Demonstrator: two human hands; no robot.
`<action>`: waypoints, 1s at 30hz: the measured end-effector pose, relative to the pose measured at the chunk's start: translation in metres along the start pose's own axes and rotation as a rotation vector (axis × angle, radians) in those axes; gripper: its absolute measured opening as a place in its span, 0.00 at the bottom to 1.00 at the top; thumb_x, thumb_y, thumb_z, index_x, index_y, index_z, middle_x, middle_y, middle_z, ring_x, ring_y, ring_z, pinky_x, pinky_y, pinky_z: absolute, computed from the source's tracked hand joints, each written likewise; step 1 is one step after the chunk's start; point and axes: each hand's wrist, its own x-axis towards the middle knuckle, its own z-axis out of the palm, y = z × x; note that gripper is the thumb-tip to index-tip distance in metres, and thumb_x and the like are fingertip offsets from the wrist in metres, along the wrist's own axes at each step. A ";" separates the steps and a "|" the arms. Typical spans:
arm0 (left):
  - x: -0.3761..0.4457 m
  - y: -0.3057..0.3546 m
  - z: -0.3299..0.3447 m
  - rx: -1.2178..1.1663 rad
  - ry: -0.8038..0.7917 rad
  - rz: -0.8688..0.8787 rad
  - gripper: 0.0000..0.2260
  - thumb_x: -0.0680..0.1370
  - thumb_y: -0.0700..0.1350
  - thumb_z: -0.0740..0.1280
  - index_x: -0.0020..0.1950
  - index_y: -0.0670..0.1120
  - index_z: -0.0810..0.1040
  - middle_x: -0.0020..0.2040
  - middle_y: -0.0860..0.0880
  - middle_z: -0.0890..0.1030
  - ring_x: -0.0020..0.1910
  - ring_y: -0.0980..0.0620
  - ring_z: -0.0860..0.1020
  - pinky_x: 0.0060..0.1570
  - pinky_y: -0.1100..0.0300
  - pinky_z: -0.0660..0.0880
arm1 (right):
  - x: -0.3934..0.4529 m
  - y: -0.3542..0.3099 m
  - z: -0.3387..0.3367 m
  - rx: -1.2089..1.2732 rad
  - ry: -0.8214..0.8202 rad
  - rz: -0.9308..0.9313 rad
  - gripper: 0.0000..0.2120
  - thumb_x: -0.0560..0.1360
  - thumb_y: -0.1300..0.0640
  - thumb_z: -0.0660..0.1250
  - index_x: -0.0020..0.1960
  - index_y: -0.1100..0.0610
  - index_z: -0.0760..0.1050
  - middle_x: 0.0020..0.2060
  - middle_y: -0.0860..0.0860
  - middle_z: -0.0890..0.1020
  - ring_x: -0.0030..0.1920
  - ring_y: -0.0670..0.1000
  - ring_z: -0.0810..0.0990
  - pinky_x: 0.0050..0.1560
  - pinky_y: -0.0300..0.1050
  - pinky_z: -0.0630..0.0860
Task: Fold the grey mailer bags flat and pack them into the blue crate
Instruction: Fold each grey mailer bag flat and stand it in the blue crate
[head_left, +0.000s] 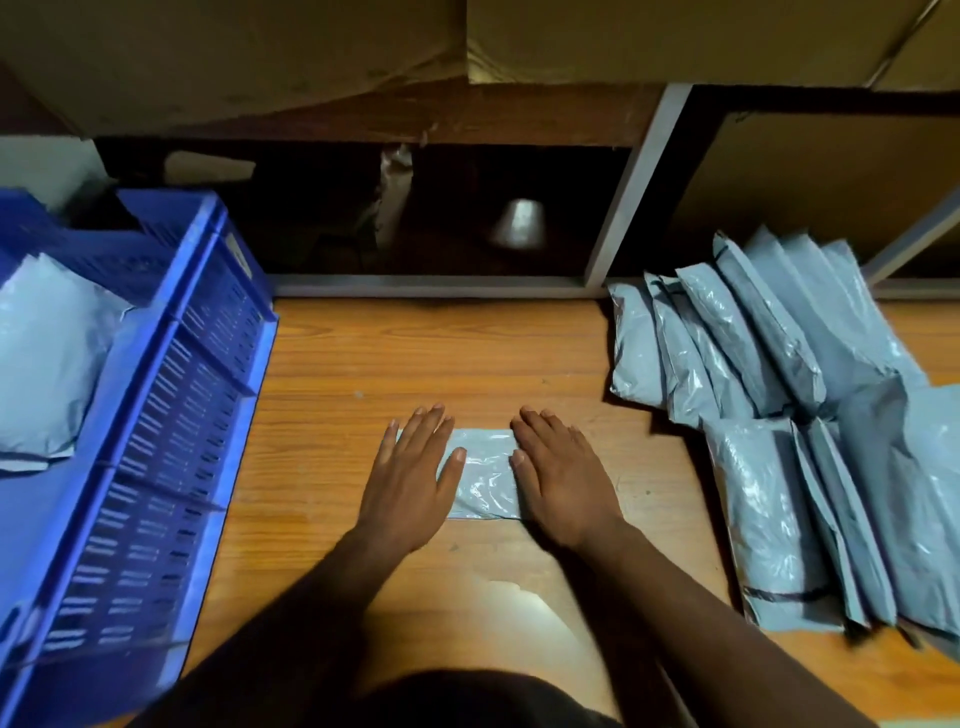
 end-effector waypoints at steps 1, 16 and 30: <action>-0.001 -0.006 -0.004 -0.059 0.022 0.001 0.26 0.85 0.56 0.46 0.80 0.49 0.65 0.81 0.53 0.62 0.81 0.53 0.57 0.81 0.50 0.47 | -0.004 0.009 -0.007 -0.018 0.041 -0.011 0.24 0.85 0.49 0.55 0.78 0.56 0.69 0.75 0.54 0.72 0.73 0.59 0.71 0.72 0.57 0.69; -0.005 -0.005 -0.106 -0.270 0.345 0.144 0.08 0.74 0.41 0.74 0.49 0.52 0.80 0.51 0.59 0.75 0.54 0.57 0.73 0.50 0.61 0.71 | 0.001 -0.009 -0.098 0.147 0.431 -0.167 0.14 0.69 0.67 0.73 0.50 0.54 0.78 0.54 0.48 0.78 0.53 0.52 0.76 0.50 0.48 0.75; 0.000 0.009 -0.021 -0.131 0.208 0.144 0.16 0.82 0.52 0.61 0.67 0.50 0.78 0.66 0.54 0.76 0.67 0.52 0.74 0.67 0.53 0.72 | 0.002 -0.007 -0.034 0.077 0.112 -0.057 0.22 0.81 0.48 0.62 0.74 0.51 0.72 0.78 0.49 0.68 0.78 0.53 0.64 0.79 0.56 0.60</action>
